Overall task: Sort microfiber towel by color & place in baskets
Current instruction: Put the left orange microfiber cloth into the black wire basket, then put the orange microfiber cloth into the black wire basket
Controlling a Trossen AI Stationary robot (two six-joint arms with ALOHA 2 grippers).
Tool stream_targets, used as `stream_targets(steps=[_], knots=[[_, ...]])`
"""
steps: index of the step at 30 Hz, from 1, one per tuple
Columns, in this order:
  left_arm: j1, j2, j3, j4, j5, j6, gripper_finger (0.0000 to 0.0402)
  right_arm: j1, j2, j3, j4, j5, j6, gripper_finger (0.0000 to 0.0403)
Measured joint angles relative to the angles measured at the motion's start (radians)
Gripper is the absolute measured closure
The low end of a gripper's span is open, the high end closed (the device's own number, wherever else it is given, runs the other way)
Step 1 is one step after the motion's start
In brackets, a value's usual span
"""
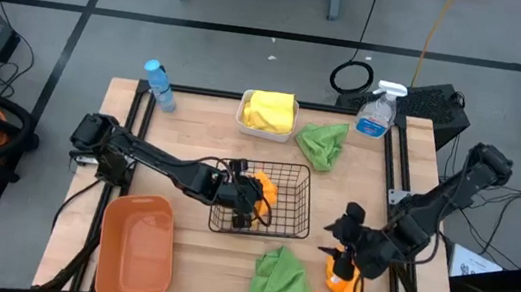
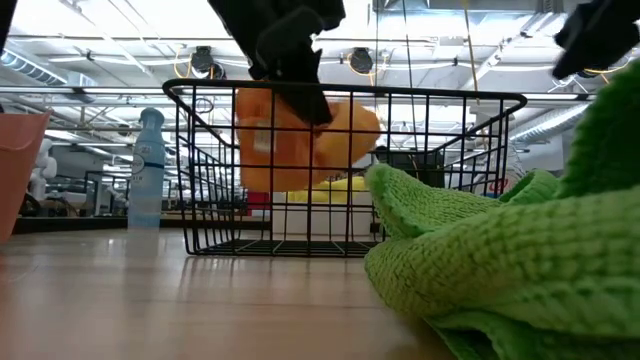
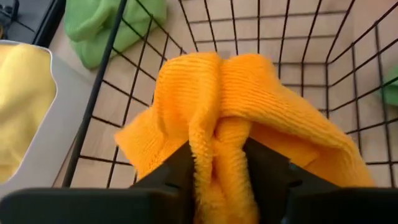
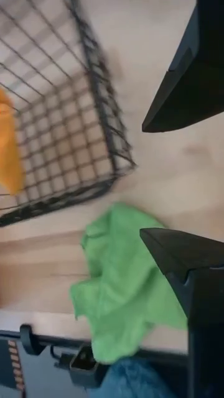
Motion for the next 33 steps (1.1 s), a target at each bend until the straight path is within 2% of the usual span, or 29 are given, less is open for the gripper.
stream_targets(steps=[5,11,15,23,28,33], knots=[[-0.002,-0.001,0.0,0.005,-0.003,0.0,0.0214,0.049,0.002,0.0,-0.048,-0.047,0.19,0.015],[-0.002,-0.001,0.0,-0.032,0.004,0.009,0.0161,0.106,0.014,0.0,-0.049,-0.097,0.283,0.015],[-0.002,-0.001,0.0,-0.04,0.005,0.009,0.0155,0.136,0.015,0.0,-0.049,-0.106,0.326,0.015],[-0.035,-0.002,0.0,-0.025,0.058,0.009,0.0155,0.202,0.015,0.0,-0.049,-0.224,0.469,0.015],[-0.065,-0.002,0.0,-0.019,0.061,0.001,0.0155,0.26,0.016,0.0,-0.049,-0.231,0.55,0.0149],[-0.097,-0.002,0.0,0.027,0.06,0.0,0.0155,0.304,0.061,0.0,-0.063,-0.25,0.535,0.0149]])
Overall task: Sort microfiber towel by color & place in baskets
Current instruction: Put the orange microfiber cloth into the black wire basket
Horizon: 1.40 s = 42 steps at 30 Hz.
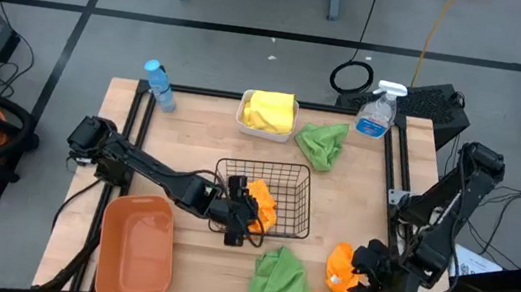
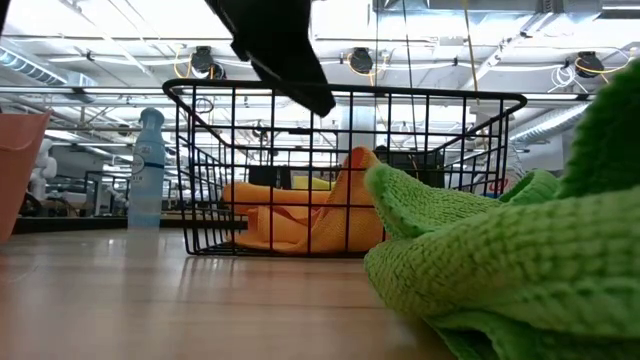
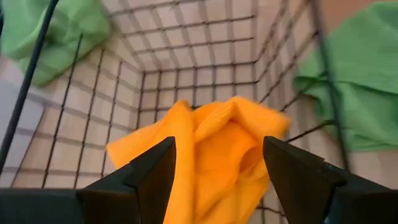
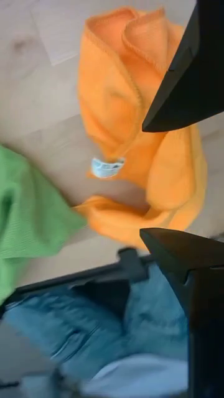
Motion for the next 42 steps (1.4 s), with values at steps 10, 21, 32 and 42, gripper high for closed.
stream_targets(steps=[10,21,32,42], knots=[[-0.045,-0.001,0.0,0.08,-0.003,0.045,0.0155,0.003,0.1,0.0,0.026,-0.017,-0.186,0.0149],[-0.057,-0.001,0.0,0.103,-0.012,0.038,0.0155,0.003,0.098,0.021,0.041,-0.045,-0.351,0.0149],[-0.057,-0.001,0.0,0.139,-0.019,0.078,0.0155,0.002,0.098,0.021,0.052,-0.182,-0.394,0.0093],[-0.057,-0.001,0.0,0.145,-0.019,0.089,0.0155,-0.014,0.133,0.023,-0.08,-0.211,-0.537,0.0019]])
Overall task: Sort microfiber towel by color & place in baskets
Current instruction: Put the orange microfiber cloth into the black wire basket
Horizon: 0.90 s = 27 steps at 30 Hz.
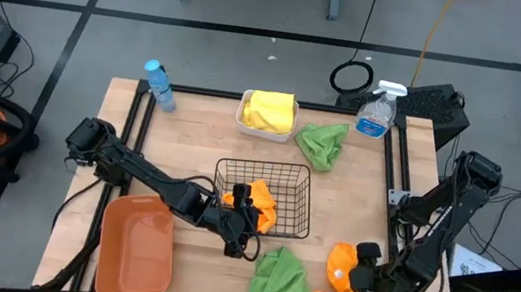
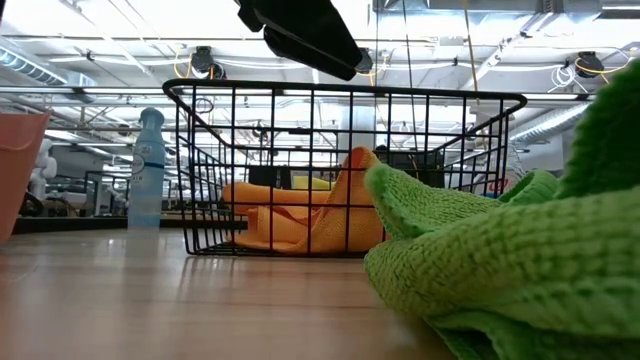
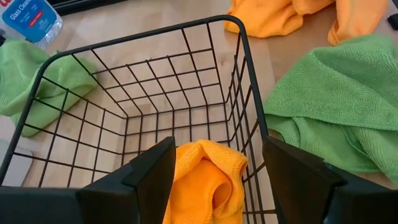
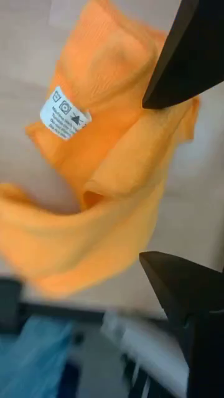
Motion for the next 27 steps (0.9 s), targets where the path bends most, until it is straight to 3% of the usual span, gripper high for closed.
stream_targets(steps=[6,18,22,27], knots=[[-0.001,0.0,0.0,-0.003,0.0,0.008,0.0155,0.0,0.114,0.0,0.001,-0.021,-0.103,0.0022],[-0.001,0.0,0.0,-0.017,0.0,0.006,0.0155,0.0,0.305,0.005,0.017,-0.024,-0.159,0.0031],[-0.001,0.0,0.0,-0.017,0.0,0.005,0.0155,0.0,0.317,0.005,0.026,-0.02,-0.157,0.0077],[-0.002,0.0,0.0,-0.017,0.0,0.001,0.0155,-0.001,0.317,0.004,0.027,0.015,-0.147,0.0184]])
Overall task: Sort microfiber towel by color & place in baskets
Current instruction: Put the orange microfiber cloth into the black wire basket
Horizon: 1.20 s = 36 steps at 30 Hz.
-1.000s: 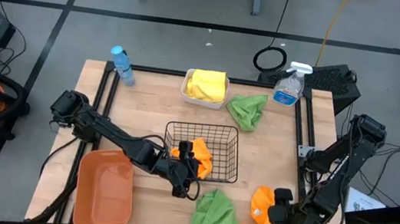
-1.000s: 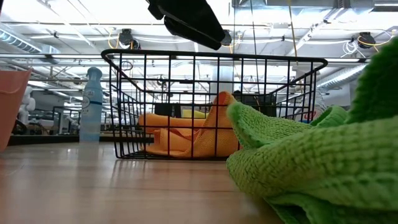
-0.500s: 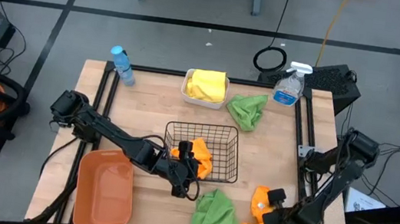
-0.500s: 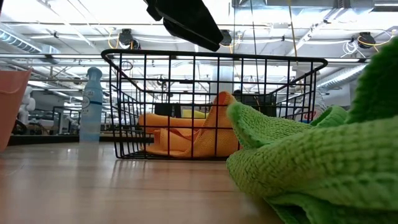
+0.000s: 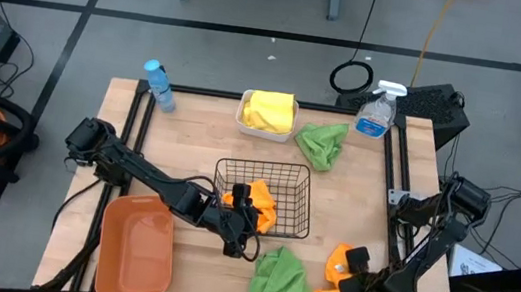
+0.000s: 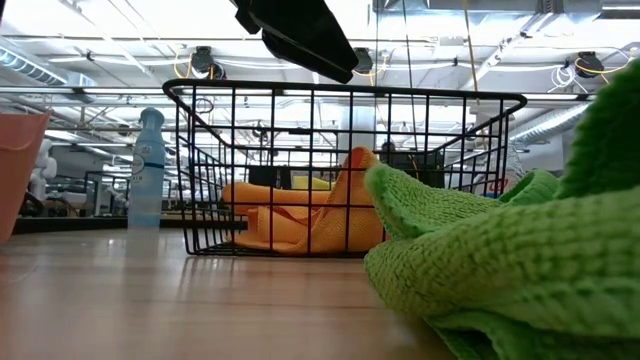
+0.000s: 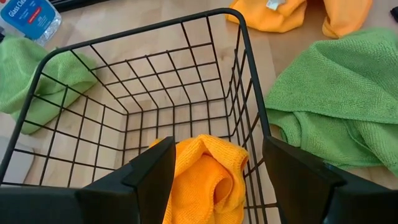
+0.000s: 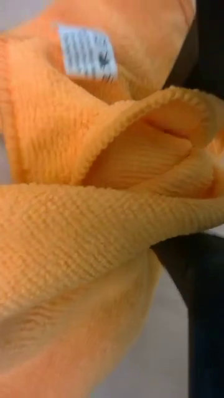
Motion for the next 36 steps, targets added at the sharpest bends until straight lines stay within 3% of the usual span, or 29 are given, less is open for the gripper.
stream_targets(steps=[7,9,14,18,22,28,36], knots=[[-0.009,0.0,0.0,0.0,0.0,-0.003,0.0155,-0.001,0.003,0.01,-0.013,0.033,0.041,0.0364],[-0.016,0.0,0.0,0.003,0.0,-0.003,0.0155,-0.001,0.006,0.039,-0.045,0.027,0.075,0.0386],[-0.026,0.0,0.0,0.041,0.0,0.006,0.0155,-0.001,0.012,0.175,-0.178,0.009,0.095,0.0373],[-0.025,0.0,0.0,0.087,0.0,0.02,0.0155,-0.006,0.011,0.336,-0.358,0.052,0.073,0.0387],[-0.026,0.0,0.0,0.14,0.0,0.054,0.0155,-0.005,0.008,0.525,-0.507,0.221,0.086,0.0394],[-0.044,0.0,0.0,0.183,0.0,0.057,0.0155,-0.005,0.007,0.757,-0.63,0.554,0.112,0.0393],[-0.105,0.0,0.0,0.19,0.0,0.059,0.0155,-0.022,0.006,0.977,-0.639,0.8,-0.137,0.0392]])
